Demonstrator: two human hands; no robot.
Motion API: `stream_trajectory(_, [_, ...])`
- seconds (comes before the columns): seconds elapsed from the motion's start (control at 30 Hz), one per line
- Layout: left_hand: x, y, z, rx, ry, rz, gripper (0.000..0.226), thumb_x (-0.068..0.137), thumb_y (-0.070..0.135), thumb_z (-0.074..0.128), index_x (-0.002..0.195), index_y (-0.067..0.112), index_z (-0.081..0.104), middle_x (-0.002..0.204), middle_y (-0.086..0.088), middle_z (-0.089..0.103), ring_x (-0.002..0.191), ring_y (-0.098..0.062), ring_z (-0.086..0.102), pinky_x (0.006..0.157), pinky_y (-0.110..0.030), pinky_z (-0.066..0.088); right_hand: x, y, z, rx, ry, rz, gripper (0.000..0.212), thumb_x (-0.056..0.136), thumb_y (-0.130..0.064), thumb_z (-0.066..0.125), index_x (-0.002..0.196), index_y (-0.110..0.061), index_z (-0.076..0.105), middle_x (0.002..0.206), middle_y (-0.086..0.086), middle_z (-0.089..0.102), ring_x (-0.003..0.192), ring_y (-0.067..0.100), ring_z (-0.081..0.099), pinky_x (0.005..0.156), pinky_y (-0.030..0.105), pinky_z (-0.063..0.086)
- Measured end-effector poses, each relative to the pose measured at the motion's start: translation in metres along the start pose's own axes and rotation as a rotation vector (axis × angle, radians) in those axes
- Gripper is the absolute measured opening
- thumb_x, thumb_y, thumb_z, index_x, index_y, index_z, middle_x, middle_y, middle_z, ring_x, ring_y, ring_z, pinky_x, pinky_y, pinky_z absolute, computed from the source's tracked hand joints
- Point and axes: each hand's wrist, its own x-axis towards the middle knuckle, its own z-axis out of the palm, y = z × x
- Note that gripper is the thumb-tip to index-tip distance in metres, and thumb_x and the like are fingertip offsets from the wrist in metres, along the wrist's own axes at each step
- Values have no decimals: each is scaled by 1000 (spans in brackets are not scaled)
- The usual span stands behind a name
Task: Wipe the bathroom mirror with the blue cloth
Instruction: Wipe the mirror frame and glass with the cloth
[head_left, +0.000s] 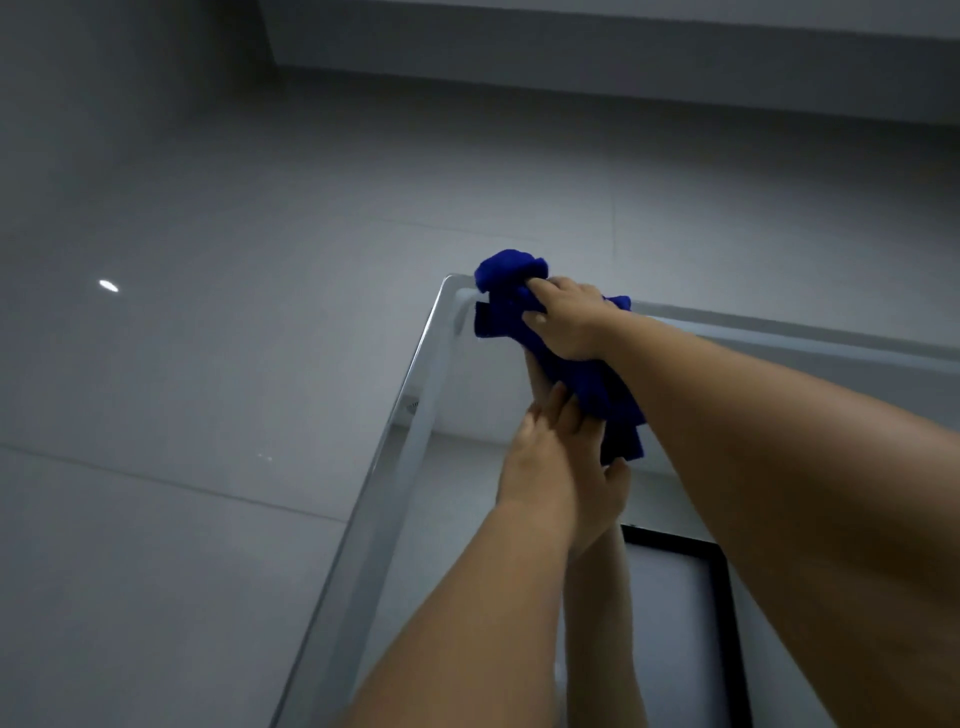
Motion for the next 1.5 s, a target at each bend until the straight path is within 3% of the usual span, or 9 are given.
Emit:
stream_trajectory(0.13, [-3, 2, -3, -9, -38, -35, 59, 91, 33, 38, 146, 22, 21, 154, 1, 21, 144, -17, 7, 118, -35, -1, -5, 22, -1, 4, 76, 93, 35, 97, -29, 35, 130, -18, 37, 135, 10, 42, 119, 33, 40, 98, 49, 36])
stream_trajectory(0.23, [-5, 3, -4, 16, -101, -62, 63, 93, 35, 33, 149, 20, 8, 159, 2, 1, 144, -13, -8, 112, -29, -11, -11, 47, -9, -7, 48, 156, 36, 96, -30, 35, 129, -17, 37, 134, 13, 43, 117, 36, 42, 98, 50, 37])
stream_trajectory(0.33, [-4, 8, -6, 48, -137, -106, 66, 93, 35, 33, 149, 21, 1, 158, 3, -6, 144, -12, -12, 108, -27, -14, -21, 67, -13, 5, 61, 206, 42, 96, -30, 35, 136, -18, 33, 139, 11, 39, 122, 36, 38, 98, 48, 36])
stream_trajectory(0.53, [1, 21, -9, 85, -167, -176, 66, 92, 38, 34, 148, 18, 7, 158, -1, 0, 145, -17, -7, 116, -35, -4, -34, 76, -10, 20, 120, 216, 46, 96, -33, 35, 140, -22, 29, 142, 10, 37, 126, 34, 35, 99, 47, 33])
stream_trajectory(0.87, [15, 39, -21, 244, -246, -234, 64, 91, 42, 36, 145, 13, 21, 157, -7, 13, 144, -23, 7, 117, -41, 5, -55, 105, -16, 65, 116, 264, 48, 96, -36, 36, 141, -24, 27, 139, 10, 39, 125, 33, 35, 99, 46, 34])
stream_trajectory(0.97, [14, 50, -19, 240, -224, -217, 66, 91, 42, 37, 147, 12, 17, 157, -7, 10, 145, -22, 3, 117, -40, 4, -62, 125, -17, 84, 117, 270, 47, 95, -37, 36, 140, -23, 29, 138, 10, 40, 124, 33, 37, 101, 48, 35])
stream_trajectory(1.1, [21, 81, -9, 250, -195, -66, 66, 93, 39, 35, 148, 14, 9, 158, -4, 3, 145, -18, -3, 117, -36, 1, -82, 174, -22, 90, 140, 334, 46, 96, -36, 36, 139, -22, 29, 137, 12, 41, 123, 33, 40, 101, 49, 36])
stream_trajectory(1.5, [52, 243, 98, 79, -191, 3, 64, 94, 38, 37, 148, 16, 11, 158, -2, 8, 145, -15, 2, 116, -33, 3, -158, 360, -51, 73, 66, 450, 50, 96, -44, 35, 139, -18, 28, 134, 13, 43, 123, 36, 39, 101, 49, 35])
